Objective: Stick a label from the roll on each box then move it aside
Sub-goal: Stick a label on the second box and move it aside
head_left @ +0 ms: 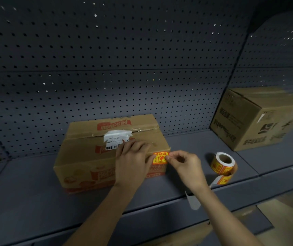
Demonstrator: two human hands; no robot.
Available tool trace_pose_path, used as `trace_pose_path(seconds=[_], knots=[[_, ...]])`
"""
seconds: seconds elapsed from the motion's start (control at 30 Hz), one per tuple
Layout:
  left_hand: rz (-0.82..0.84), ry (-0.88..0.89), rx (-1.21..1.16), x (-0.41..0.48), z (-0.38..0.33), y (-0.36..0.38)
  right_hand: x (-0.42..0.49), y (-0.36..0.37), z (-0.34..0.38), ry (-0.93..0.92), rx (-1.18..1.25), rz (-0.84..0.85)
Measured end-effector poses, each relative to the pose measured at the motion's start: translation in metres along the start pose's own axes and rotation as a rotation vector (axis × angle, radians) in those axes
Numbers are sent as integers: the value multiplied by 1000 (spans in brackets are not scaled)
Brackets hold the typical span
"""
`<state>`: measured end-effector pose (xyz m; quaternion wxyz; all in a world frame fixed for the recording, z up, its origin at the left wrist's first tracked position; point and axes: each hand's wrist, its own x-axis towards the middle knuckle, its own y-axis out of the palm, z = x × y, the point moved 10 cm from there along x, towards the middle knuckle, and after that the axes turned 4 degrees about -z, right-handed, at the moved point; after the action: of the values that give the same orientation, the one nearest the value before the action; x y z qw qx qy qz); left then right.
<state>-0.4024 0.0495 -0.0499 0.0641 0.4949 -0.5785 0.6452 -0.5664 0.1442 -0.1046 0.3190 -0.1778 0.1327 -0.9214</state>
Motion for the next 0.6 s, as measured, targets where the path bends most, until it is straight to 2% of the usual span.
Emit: trace_pose_path(seconds=[0.3,0.4,0.6], knots=[[95,-66,-36,11,5,4,-6,-9,16,-155,-191,-73],[101,-70,-57,12,7,5,-6,-10,17,-195,-212,-35],[91,-44,-34,12,6,4,-3,-1,42,-392,-202,61]])
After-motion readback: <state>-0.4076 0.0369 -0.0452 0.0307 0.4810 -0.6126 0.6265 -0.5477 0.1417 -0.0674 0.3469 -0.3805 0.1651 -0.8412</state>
